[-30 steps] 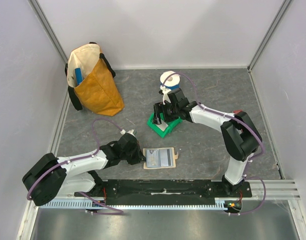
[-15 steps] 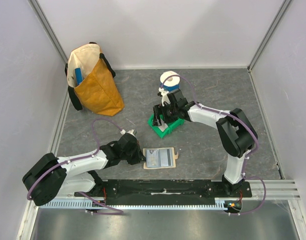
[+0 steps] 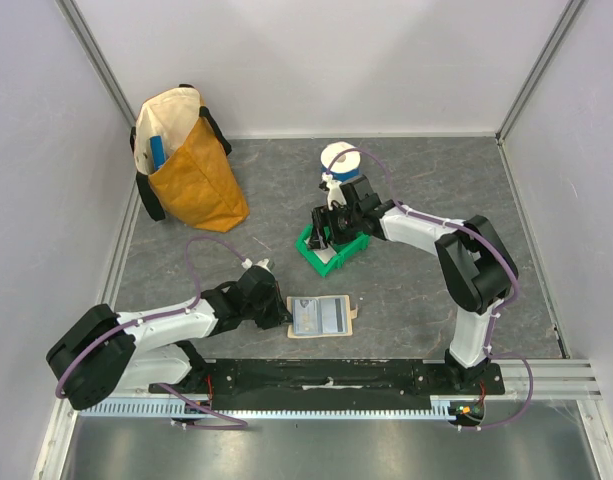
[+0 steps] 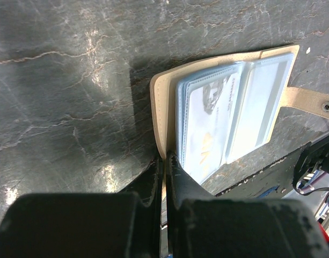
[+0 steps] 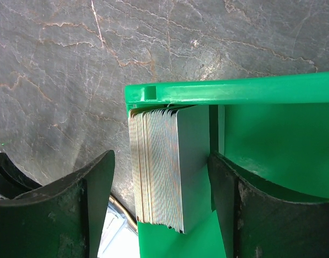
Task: Put the credit cards into the card holder
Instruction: Pick up the credit card from the storage box.
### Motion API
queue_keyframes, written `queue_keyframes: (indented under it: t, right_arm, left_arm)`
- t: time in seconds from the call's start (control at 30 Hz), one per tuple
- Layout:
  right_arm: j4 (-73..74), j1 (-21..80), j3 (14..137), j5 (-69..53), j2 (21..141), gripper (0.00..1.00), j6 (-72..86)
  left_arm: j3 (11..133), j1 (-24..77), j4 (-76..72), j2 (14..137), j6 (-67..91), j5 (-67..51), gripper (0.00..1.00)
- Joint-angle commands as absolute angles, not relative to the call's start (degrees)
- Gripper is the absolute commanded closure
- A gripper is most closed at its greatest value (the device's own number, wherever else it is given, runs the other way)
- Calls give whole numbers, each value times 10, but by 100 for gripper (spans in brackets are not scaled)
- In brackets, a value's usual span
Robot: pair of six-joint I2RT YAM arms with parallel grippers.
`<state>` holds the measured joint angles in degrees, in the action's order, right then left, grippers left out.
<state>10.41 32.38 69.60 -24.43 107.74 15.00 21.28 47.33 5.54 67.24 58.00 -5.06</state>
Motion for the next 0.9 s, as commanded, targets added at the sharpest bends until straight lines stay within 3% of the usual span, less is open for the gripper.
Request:
queue_keyframes:
  t: [0.0, 0.63, 0.87]
  right_arm:
    - [101, 319, 715, -265, 1052, 25, 154]
    - [101, 303, 718, -271, 1043, 54, 161]
    - [100, 298, 715, -273, 1039, 69, 161]
  left_arm:
    - [225, 474, 55, 680, 573, -45, 98]
    - [226, 474, 50, 688, 571, -47, 98]
    - [226, 473, 44, 695, 570, -50, 98]
